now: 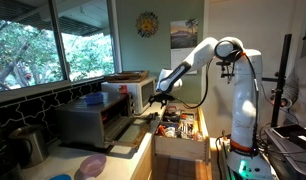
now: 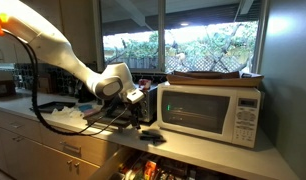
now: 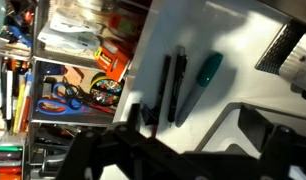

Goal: Put the green marker on top of the toaster oven.

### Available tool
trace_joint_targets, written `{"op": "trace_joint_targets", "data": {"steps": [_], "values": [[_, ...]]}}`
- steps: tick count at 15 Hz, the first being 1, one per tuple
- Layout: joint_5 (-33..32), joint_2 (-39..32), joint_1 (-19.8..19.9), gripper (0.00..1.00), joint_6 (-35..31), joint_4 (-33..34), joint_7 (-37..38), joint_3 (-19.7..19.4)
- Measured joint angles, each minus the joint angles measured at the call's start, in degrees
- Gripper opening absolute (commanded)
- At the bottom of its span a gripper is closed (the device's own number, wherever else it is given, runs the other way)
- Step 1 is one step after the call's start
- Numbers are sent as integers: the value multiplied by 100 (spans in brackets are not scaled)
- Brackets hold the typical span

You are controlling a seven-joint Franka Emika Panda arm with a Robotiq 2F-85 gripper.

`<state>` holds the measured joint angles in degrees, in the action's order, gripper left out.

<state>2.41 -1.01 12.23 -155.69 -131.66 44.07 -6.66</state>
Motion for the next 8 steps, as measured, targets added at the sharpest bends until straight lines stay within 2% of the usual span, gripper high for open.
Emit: {"op": "trace_joint_targets", "data": {"steps": [3, 4, 5, 6, 7, 8], "values": [[-99, -619, -141, 99, -669, 272, 818, -17], [-187, -809, -162, 96, -833, 374, 1030, -22], [-264, -992, -186, 92, -971, 478, 1205, -39], [-339, -1169, -219, 78, -1074, 591, 1366, -73], [-390, -1317, -257, 74, -1133, 696, 1494, -111], [-415, -1455, -293, 65, -1168, 800, 1601, -146]]}}
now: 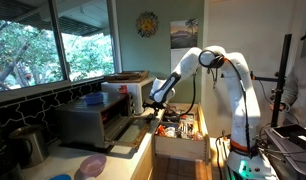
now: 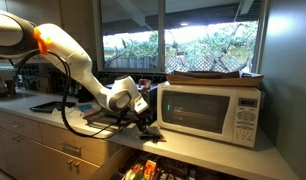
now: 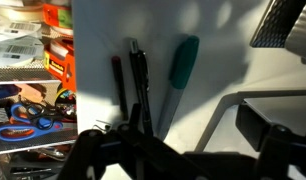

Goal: Put the green marker on top of the toaster oven.

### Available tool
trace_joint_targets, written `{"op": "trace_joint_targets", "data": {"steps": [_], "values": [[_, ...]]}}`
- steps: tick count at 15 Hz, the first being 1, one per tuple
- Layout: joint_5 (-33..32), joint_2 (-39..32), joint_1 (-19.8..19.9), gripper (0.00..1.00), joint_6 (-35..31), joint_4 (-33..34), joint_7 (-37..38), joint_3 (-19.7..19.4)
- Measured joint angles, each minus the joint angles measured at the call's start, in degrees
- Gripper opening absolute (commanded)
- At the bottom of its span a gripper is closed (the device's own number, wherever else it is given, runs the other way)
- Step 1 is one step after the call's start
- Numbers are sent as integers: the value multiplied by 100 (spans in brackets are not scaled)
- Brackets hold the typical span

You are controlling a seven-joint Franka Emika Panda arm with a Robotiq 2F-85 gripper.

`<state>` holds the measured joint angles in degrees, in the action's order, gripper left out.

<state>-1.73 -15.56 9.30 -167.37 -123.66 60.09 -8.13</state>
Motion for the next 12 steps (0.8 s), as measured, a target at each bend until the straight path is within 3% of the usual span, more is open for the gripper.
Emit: {"op": "trace_joint_targets", "data": {"steps": [2, 5, 8, 10, 11, 12], "values": [[-2, -221, -74, 54, -4, 194, 153, -65], [-2, -444, -158, 48, -1, 405, 284, -117], [59, -590, -342, 58, 109, 539, 323, -294], [77, -656, -500, 55, 277, 609, 324, -458], [78, -679, -558, 35, 374, 638, 325, -525], [79, -690, -602, 30, 453, 669, 326, -571]]}}
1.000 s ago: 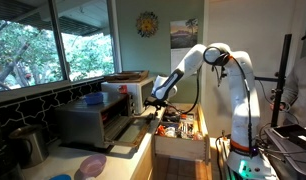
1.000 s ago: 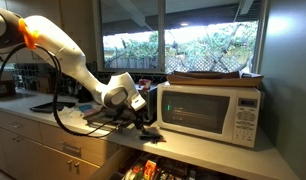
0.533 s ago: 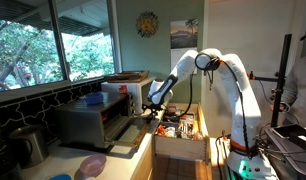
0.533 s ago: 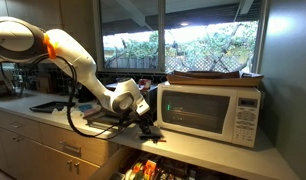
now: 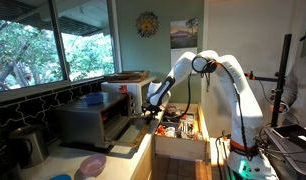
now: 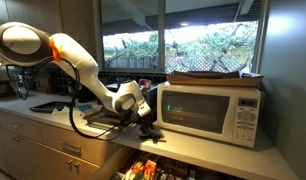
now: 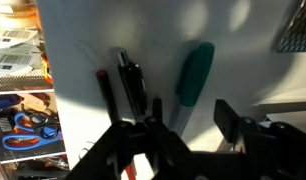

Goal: Put the green marker on top of the toaster oven.

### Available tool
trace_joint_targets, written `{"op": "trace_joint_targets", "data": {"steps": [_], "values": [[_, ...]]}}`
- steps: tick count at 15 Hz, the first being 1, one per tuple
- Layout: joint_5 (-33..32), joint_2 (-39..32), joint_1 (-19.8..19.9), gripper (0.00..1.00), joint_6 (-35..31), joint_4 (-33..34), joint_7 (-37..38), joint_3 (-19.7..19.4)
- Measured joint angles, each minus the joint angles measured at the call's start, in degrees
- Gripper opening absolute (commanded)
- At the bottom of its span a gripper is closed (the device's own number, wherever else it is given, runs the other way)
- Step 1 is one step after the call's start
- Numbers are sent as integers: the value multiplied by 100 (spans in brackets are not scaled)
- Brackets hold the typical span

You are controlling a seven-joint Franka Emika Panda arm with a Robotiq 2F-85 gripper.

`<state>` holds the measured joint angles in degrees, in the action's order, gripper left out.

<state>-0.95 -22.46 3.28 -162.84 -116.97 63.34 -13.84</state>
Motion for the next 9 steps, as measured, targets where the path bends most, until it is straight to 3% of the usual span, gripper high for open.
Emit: {"op": "trace_joint_targets", "data": {"steps": [3, 9], "values": [[1, -5, -70, 4, 219, 63, 2, -77], [43, -15, -92, 5, 368, 153, 3, -79]]}}
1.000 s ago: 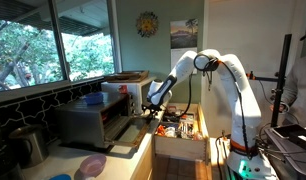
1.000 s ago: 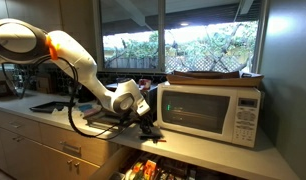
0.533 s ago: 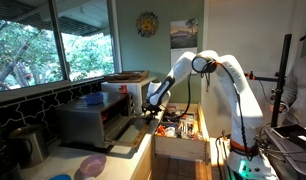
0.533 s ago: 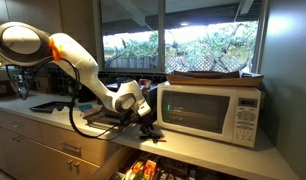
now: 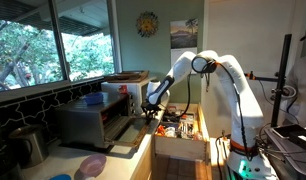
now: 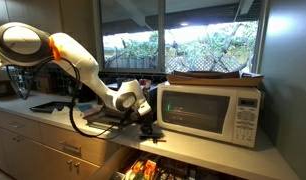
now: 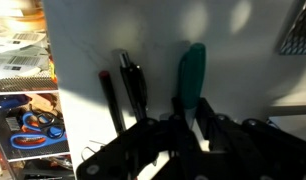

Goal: Put the green marker on top of the toaster oven.

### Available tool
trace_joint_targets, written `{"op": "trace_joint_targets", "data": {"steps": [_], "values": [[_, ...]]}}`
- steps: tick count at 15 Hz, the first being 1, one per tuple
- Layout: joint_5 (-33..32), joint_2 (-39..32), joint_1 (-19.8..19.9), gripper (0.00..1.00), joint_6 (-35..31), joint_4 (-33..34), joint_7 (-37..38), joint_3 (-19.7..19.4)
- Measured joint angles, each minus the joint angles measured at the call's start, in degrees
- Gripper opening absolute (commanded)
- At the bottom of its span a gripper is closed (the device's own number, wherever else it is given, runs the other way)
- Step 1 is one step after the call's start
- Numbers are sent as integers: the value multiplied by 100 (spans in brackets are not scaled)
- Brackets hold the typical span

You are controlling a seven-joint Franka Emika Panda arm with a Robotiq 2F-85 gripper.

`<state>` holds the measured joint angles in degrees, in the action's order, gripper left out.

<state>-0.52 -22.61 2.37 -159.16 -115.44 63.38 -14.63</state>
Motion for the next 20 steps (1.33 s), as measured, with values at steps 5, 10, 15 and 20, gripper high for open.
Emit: {"op": "trace_joint_targets", "data": {"steps": [5, 10, 15, 20], "values": [[-514, 893, -149, 5, 518, -277, -181, -274], [-342, 2562, 198, 5, 1076, -1028, -2043, -5], [29, 3972, 199, 19, 1076, -1490, -3232, 598], [410, 4285, 33, 5, 1054, -1518, -3654, 926]]}}
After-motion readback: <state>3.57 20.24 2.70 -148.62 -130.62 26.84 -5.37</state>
